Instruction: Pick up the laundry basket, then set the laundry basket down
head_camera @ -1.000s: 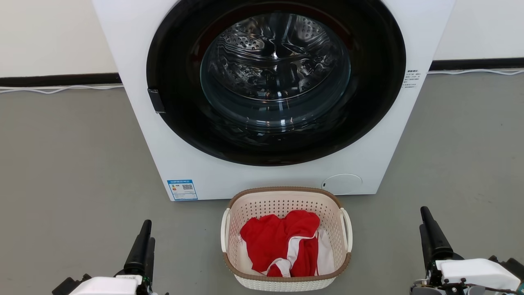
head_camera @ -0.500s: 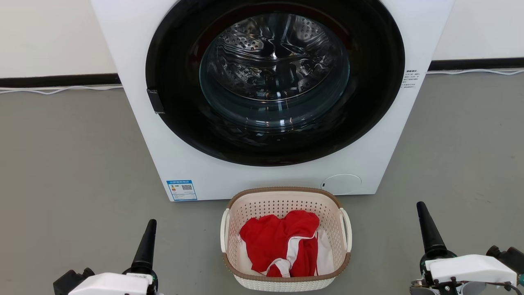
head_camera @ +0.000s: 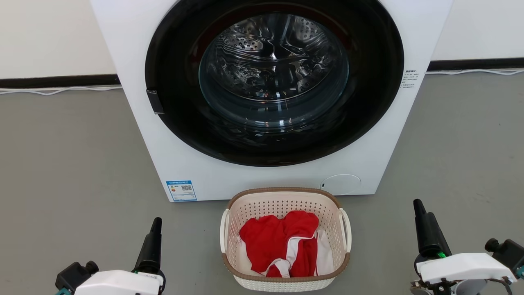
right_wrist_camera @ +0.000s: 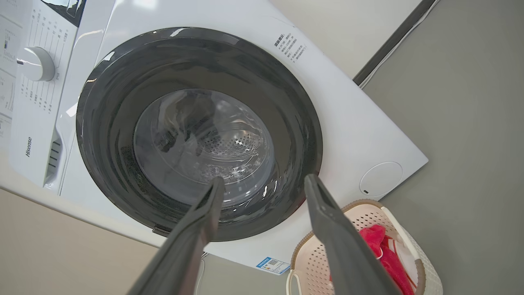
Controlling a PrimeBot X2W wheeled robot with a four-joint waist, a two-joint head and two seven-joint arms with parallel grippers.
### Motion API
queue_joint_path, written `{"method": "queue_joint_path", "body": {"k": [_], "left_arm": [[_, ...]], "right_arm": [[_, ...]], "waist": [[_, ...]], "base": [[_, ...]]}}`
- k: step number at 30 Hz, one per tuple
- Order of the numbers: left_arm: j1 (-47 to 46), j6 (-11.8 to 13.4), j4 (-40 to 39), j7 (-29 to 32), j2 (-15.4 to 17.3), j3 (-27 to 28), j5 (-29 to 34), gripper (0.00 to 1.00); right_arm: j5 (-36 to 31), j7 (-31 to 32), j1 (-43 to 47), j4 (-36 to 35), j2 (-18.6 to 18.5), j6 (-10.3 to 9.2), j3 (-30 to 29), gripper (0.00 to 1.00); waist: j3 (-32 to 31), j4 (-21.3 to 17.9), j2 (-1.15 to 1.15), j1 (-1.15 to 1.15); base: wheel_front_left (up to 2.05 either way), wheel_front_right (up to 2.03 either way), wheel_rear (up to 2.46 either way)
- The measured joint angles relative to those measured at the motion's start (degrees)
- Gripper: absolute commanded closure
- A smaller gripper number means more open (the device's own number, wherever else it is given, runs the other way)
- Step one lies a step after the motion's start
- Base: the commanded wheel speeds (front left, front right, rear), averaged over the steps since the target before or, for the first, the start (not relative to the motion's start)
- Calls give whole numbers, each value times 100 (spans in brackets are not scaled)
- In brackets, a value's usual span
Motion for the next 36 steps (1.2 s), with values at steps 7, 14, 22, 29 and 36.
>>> {"method": "queue_joint_path", "body": {"k": [7,14,22,29,36], "left_arm": [[2,0,-20,-88,5,-22,541,0],[7,44,-71,-231,8,-47,1152,0],[20,48,-104,-370,14,-111,1770,0],[40,56,-122,-479,21,-155,2235,0],[107,111,-149,-588,25,-183,2764,0]], "right_arm": [[-677,-120,1,-63,-4,3,36,0],[-1351,-247,2,-81,-7,3,71,0],[-2020,-374,5,-71,-11,3,79,0],[-2606,-479,6,-29,-21,4,81,0],[-3125,-594,10,76,-27,4,80,0]], "waist": [[-9,-18,0,0],[-30,-38,0,0],[-44,-49,0,0],[-59,-51,0,0],[-78,-63,0,0]], "base": [[0,0,0],[0,0,0],[0,0,0],[0,0,0],[0,0,0]]}}
